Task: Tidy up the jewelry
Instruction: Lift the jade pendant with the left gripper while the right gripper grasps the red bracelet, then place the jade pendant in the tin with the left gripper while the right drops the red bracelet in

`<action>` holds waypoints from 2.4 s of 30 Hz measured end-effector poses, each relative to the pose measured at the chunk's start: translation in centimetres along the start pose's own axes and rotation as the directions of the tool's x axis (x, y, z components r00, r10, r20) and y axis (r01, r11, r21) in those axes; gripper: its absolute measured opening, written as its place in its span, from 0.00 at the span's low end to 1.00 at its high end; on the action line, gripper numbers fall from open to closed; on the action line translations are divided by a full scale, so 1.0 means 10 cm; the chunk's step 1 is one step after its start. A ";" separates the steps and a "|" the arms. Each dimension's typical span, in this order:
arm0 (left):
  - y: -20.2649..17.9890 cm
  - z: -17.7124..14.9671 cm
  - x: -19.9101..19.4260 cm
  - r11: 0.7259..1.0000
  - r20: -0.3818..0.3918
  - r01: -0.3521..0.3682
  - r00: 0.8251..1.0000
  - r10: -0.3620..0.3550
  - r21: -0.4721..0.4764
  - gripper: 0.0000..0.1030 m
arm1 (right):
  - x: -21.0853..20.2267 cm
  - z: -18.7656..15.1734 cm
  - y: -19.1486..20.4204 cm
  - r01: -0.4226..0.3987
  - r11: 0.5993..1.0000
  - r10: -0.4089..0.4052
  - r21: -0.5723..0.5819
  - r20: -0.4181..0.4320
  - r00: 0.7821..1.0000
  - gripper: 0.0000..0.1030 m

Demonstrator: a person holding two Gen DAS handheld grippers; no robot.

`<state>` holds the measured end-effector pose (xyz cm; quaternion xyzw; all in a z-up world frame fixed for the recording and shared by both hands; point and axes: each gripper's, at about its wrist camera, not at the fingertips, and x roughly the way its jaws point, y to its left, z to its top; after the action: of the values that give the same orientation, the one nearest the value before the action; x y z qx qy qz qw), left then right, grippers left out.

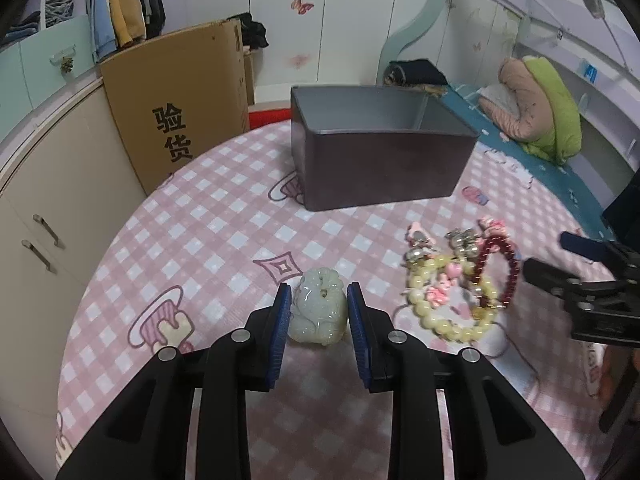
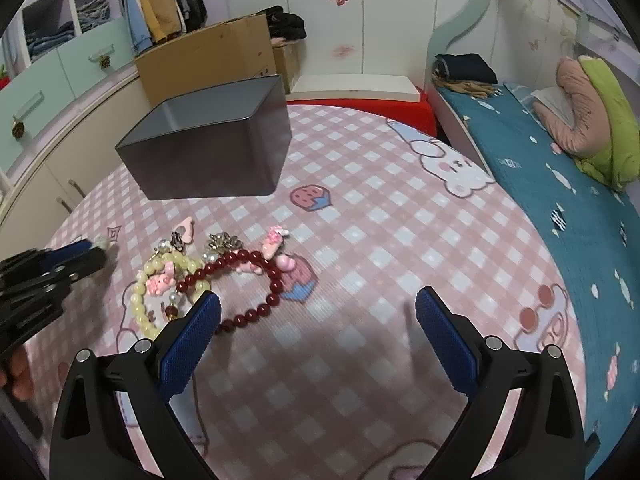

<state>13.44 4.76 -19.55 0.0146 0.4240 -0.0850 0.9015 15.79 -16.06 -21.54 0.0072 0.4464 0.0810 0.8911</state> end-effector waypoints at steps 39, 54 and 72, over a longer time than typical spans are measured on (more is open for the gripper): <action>-0.28 0.42 -0.64 0.978 0.134 0.195 0.970 -0.203 0.075 0.26 | -0.89 0.34 0.23 -0.066 0.986 0.086 -0.153 0.132 0.988 0.08; -0.15 1.36 -0.09 0.982 0.088 0.186 0.978 -0.189 0.046 0.26 | -0.82 1.47 0.41 -0.085 0.984 0.120 -0.157 0.229 0.966 0.08; -0.17 1.34 0.83 0.992 -0.097 0.104 0.991 -0.097 0.073 0.26 | 0.35 1.51 0.49 -0.120 0.988 0.124 -0.101 0.030 0.992 0.08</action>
<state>28.57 0.59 -17.27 0.0321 0.4620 -0.1461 0.8742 29.25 -9.76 -14.83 -0.0083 0.4246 0.1573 0.8916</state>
